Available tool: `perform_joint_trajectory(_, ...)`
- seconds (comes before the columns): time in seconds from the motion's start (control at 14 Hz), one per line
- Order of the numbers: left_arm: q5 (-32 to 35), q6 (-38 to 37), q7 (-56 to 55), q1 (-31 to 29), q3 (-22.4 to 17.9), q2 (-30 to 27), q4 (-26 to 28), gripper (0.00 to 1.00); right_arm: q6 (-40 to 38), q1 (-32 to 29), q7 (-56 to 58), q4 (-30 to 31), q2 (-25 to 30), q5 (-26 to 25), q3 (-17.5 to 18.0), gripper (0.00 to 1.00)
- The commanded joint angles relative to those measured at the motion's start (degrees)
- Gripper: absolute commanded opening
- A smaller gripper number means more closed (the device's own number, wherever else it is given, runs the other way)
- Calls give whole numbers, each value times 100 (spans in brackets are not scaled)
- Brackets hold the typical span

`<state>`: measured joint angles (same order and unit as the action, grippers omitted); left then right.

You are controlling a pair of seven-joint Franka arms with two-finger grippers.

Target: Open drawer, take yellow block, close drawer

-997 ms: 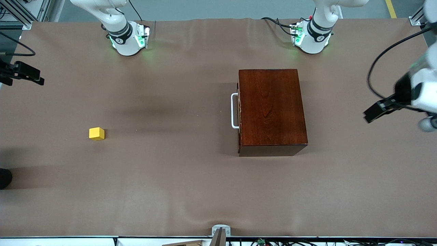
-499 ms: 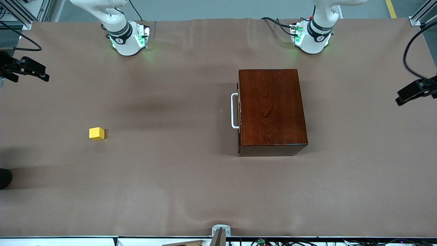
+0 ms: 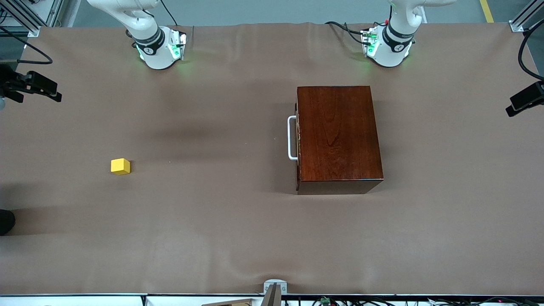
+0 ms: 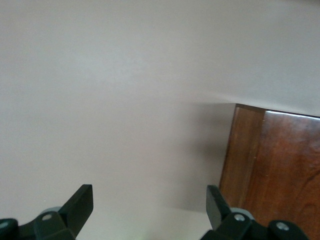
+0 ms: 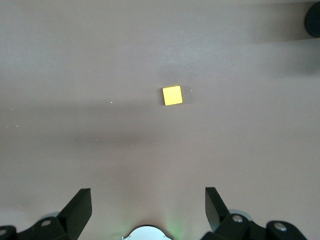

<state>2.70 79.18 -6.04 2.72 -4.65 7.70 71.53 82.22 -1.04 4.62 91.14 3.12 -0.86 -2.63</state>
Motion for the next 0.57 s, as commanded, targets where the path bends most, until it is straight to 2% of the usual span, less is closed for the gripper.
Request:
perform_joint_trajectory(0.0,143,10,85,-35,52,-93,125,100,40,-1,30,133,137,86,-1,100)
perform_joint_trajectory(0.5,90,-25,120,17,70,-172,72,100,-30,-45,21,141,137,129,-1,100)
